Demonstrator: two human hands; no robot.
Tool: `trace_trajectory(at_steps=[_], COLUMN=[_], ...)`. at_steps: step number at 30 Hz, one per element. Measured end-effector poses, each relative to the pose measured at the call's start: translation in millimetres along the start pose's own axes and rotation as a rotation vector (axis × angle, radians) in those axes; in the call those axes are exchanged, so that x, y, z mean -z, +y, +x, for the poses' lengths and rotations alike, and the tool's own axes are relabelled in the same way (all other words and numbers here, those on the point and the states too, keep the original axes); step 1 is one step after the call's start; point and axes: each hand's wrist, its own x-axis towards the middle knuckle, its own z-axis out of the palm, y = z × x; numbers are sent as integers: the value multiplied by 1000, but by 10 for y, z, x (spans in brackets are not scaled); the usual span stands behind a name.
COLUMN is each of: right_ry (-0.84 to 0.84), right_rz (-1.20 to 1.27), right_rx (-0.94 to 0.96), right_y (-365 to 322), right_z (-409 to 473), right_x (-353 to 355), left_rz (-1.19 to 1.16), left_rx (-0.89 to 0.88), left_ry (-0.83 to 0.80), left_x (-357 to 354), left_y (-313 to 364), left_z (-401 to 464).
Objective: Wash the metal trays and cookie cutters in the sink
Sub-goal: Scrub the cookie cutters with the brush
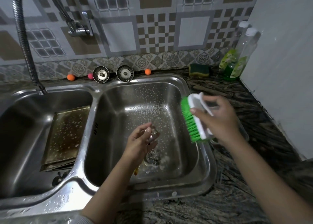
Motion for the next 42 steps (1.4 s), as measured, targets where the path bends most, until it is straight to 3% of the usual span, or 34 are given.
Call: trace_trajectory(at_steps=[4,7,14,20,24,27,30,32,35,39,42], right_ry=[-189,-154,-211,-101,53,116,95,-7,-120,-26,-22], right_rz=[118,159,168,147,78,46,106,141,119,91,60], right_rx=[-140,-185,-258,-239,-205,-198,-253,-314,-338,-300,-274], right_y=[202,304,374,473,552,554,517,542,580,556,548], right_z=[-230,-290,-303,-170,-52,8,7,-30,-180,-187,-145], right_x=[-556,-778,-787,-896,-988,-1023,-928,-865,-929,-1044,-1084], left_rz=[-3,63,296,387,438,361,282,237,276,497,520], left_rx=[-15,-43,-140,-202,-113,-50,5,-13,-98,-144,-134], left_ry=[-106,-183,-86,-159,-217,-161,-16,28,-42,-138,-133], left_x=[-7,77,192,82,27,5,79,140,167,138,164], left_y=[-17,-28,-35,-40,-179,-296,-291,-269,-222,-161,-122], left_z=[-46,-115,-198,-245,-303,-313,-244,-206,-201,-231,-229])
